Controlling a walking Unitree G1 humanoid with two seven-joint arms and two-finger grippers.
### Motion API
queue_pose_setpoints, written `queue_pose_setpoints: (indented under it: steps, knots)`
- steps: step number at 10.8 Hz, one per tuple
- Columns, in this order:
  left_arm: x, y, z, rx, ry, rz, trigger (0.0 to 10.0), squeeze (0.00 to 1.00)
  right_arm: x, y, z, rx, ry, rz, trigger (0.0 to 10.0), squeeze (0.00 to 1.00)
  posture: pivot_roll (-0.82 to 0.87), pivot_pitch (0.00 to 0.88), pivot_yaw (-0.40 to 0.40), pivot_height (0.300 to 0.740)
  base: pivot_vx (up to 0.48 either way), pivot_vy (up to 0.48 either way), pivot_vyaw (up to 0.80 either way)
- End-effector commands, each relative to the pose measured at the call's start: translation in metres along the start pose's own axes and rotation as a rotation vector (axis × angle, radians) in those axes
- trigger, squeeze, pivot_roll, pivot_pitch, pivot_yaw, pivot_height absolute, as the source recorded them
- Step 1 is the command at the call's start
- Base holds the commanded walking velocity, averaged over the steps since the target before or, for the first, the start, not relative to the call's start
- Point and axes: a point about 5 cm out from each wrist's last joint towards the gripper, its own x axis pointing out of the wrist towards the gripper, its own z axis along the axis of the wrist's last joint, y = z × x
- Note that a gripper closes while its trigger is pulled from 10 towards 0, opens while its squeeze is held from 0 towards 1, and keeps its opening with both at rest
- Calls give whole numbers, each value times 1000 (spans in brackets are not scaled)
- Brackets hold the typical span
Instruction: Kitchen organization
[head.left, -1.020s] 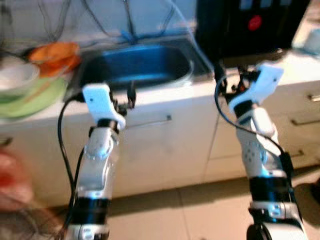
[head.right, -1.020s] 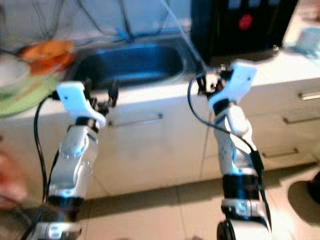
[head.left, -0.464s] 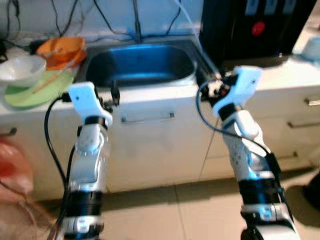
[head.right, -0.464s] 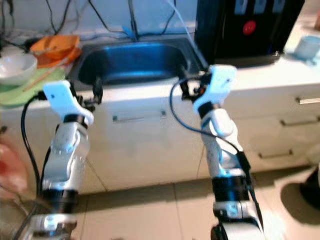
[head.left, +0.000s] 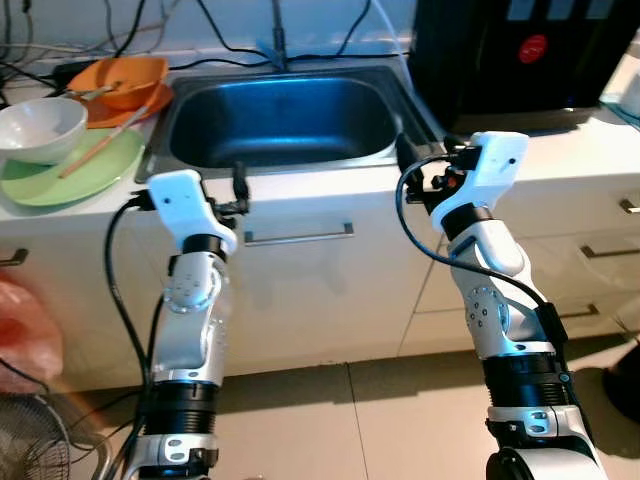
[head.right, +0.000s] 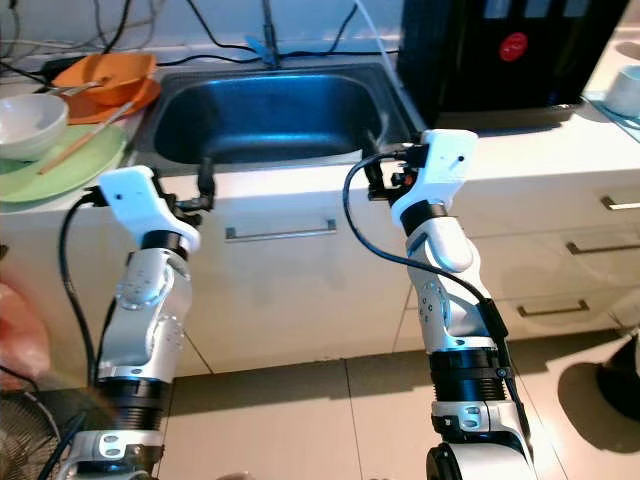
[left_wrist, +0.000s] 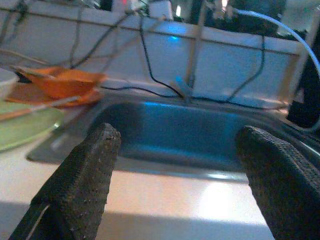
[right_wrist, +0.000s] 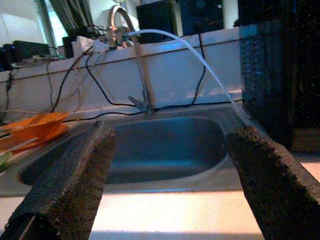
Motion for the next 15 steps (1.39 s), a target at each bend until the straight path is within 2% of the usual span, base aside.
queue_pose_setpoints:
  steps: [1, 2, 6, 8, 10, 13, 15]
  knots:
    - [5, 2, 14, 6, -56, 37, 10000, 0, 2, 7, 10, -29, -31, 51, 10000, 0, 41, 12, 22, 740, 266, 251, 469]
    - [6, 5, 18, 12, -71, 63, 10000, 0, 1, 10, 11, -45, -32, 83, 10000, 0, 36, 13, 18, 740, 285, 375, 794]
    - [5, 4, 14, 9, -50, 69, 10000, 0, 1, 8, 14, -51, -34, 82, 10000, 0, 28, 14, 20, 740, 277, 393, 616]
    - [6, 2, 12, 15, -35, 57, 10000, 0, 0, 7, 14, -47, -33, 73, 10000, 0, 23, 15, 24, 740, 360, 313, 0]
    - [7, -1, 10, 11, -19, 41, 10000, 0, -1, 6, 15, -49, -35, 66, 10000, 0, 24, 17, 26, 740, 405, 0, 0]
    - [5, -6, 6, 7, 3, 18, 10000, 0, -1, 5, 14, -51, -34, 57, 10000, 0, 25, 19, 26, 740, 0, 0, 0]
    - [6, -7, 6, 5, 13, 1, 10000, 0, 0, 5, 13, -44, -26, 40, 10000, 0, 25, 21, 31, 740, 0, 0, -638]
